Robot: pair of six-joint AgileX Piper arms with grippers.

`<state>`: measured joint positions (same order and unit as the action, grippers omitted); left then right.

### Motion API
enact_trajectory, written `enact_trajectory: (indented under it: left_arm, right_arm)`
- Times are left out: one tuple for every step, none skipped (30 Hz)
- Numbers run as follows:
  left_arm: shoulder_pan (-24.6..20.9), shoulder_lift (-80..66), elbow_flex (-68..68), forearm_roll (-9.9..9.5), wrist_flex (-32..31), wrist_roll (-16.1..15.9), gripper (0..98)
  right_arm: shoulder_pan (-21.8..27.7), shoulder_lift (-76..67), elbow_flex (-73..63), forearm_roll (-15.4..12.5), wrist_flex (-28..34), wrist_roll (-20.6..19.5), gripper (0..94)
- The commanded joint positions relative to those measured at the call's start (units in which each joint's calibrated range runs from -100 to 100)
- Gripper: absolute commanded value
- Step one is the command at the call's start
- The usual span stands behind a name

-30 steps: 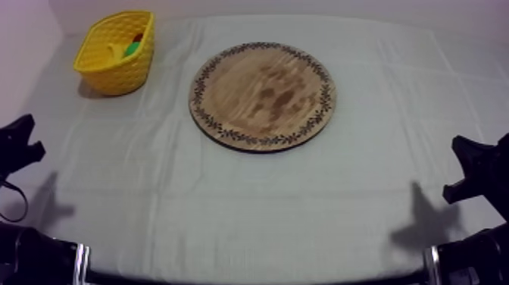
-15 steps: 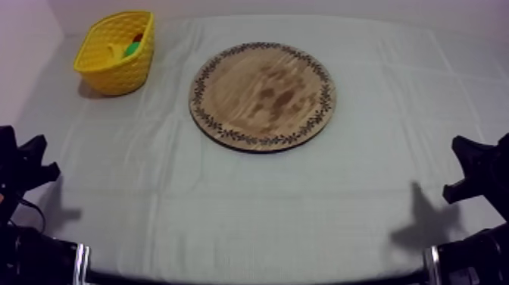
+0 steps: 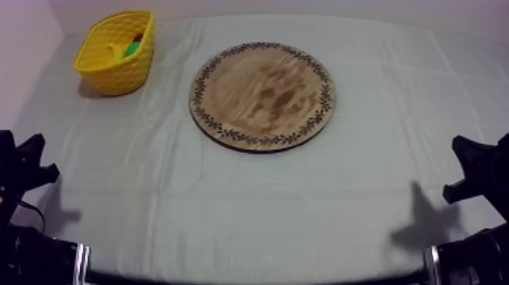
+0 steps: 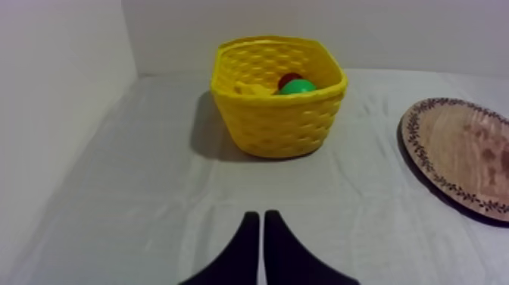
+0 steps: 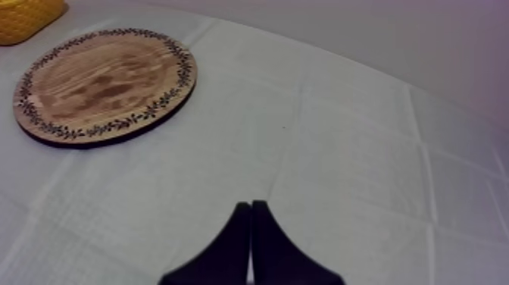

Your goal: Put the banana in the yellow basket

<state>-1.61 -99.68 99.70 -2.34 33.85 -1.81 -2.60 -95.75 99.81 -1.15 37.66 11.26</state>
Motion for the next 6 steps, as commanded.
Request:
enact_trajectory:
  left_arm:
    - [-0.02, -0.06, -0.03, 0.02, 0.01, 0.26, 0.0]
    - [-0.02, -0.06, -0.03, 0.02, 0.02, 0.34, 0.0]
    - [-0.02, -0.06, -0.03, 0.02, 0.02, 0.36, 0.0]
    - [-0.02, -0.06, -0.03, 0.02, 0.02, 0.31, 0.0]
    - [-0.02, -0.06, -0.03, 0.02, 0.02, 0.16, 0.0]
    - [-0.02, -0.06, -0.03, 0.02, 0.02, 0.05, 0.0]
  right_arm:
    - [0.00, 0.00, -0.03, 0.00, 0.00, -0.05, 0.3]
    - [0.00, 0.00, -0.03, 0.00, 0.00, -0.05, 0.3]
    - [0.00, 0.00, -0.03, 0.00, 0.00, -0.05, 0.3]
    - [0.00, 0.00, -0.03, 0.00, 0.00, -0.05, 0.3]
    - [0.00, 0.00, -0.03, 0.00, 0.00, -0.05, 0.3]
    - [0.00, 0.00, -0.03, 0.00, 0.00, -0.05, 0.3]
